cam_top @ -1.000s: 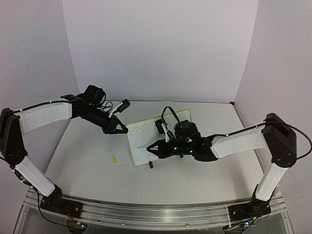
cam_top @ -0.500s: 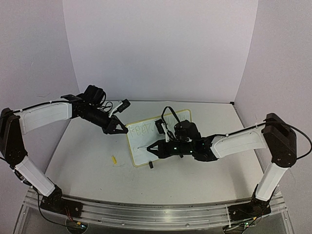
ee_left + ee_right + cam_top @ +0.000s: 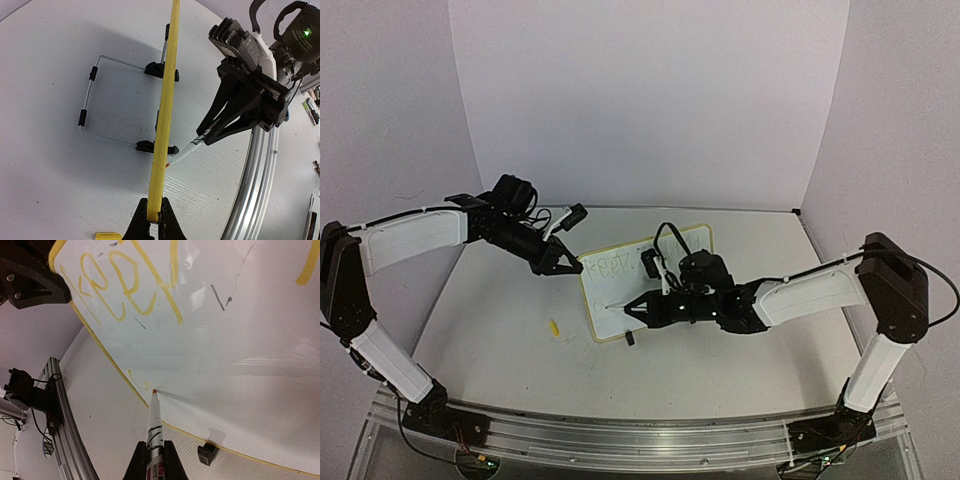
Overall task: Write a sentence on the whiteboard
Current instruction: Write on the whiteboard with the whiteboard marker without the cap.
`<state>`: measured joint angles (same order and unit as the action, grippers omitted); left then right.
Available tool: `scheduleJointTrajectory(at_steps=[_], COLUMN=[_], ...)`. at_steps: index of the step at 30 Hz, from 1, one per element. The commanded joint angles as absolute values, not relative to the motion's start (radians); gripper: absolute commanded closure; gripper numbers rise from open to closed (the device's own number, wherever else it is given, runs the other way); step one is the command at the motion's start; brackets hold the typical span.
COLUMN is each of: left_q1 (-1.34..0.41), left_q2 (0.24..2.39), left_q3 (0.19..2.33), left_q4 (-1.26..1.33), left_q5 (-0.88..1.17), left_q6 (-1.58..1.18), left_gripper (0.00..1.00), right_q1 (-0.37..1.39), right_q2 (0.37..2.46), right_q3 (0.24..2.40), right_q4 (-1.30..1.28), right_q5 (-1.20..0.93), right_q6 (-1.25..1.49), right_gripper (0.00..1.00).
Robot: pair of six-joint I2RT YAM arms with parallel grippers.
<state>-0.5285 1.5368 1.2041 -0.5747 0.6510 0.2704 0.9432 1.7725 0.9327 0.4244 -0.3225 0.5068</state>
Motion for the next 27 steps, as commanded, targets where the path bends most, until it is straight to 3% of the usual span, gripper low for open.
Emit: scheduleJointTrajectory(at_steps=[1, 15, 27], left_q1=[-0.546, -0.546, -0.546], left_q2=[1.563, 1.56, 1.559], left_q3=[1.213, 1.213, 1.213], left_q4=[-0.604, -0.605, -0.606], left_q5=[0.595, 0.595, 0.595], left_q6=[0.31, 0.309, 0.309], left_gripper=[1.0, 1.0, 1.0], right_q1=[0.934, 0.935, 0.934], right_q2=[1.778, 1.67, 1.736], right_q3=[0.927, 0.917, 0.972], right_q4=[0.44, 0.443, 0.443], right_q5=[-0.287, -0.334, -0.313], right_q6=[0.513, 0.495, 0.5], right_gripper=[1.0, 1.0, 1.0])
